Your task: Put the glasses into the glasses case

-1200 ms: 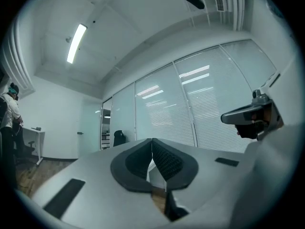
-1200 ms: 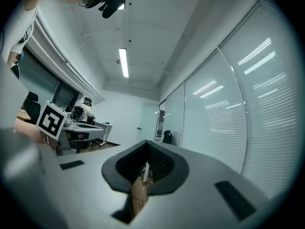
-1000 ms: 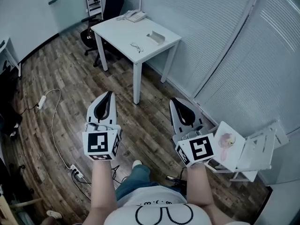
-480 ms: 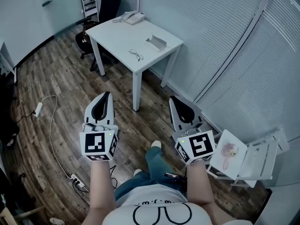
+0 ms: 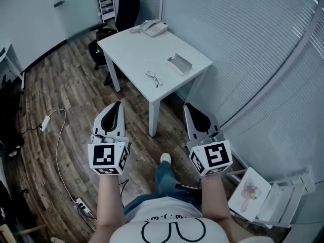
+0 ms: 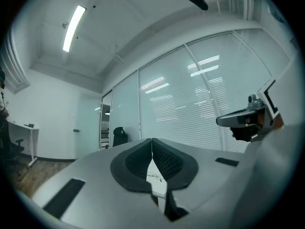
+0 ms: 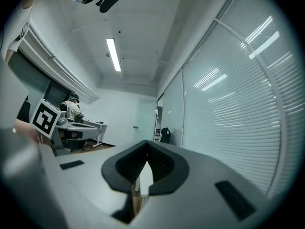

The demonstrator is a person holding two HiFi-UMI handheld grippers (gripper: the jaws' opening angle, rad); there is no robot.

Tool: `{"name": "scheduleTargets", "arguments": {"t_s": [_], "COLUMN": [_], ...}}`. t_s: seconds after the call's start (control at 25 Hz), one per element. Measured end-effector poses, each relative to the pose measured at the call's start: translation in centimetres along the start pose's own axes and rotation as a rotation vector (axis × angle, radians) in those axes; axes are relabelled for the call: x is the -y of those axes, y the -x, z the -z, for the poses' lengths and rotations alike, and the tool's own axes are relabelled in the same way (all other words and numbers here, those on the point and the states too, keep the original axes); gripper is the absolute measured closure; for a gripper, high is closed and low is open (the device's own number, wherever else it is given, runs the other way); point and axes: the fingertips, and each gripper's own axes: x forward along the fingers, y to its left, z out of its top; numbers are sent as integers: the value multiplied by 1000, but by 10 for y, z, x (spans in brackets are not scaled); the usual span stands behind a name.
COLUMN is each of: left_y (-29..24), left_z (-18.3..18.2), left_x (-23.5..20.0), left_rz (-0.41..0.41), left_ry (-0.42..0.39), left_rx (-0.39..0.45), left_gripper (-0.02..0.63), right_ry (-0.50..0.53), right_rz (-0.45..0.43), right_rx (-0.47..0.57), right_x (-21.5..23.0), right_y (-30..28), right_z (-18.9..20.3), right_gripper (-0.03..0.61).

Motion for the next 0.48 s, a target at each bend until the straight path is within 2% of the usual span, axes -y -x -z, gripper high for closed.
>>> {"name": "scheduleTargets", "arguments": {"t_s": [0.28, 0.48], "left_y": [-125, -198], "left_z": [12, 13], "left_x": [-16, -25], "left_rz": [-55, -94], "left_ry": [7, 10], "left_rx": [-33, -39], "left_gripper": [595, 597], "right_ry": [5, -37], "right_rz": [-71, -112], "right_rx": [-23, -14], "right_x": [78, 126], "right_y": [-109, -174], "right_z": [18, 25], "right_gripper": [566, 564]}}
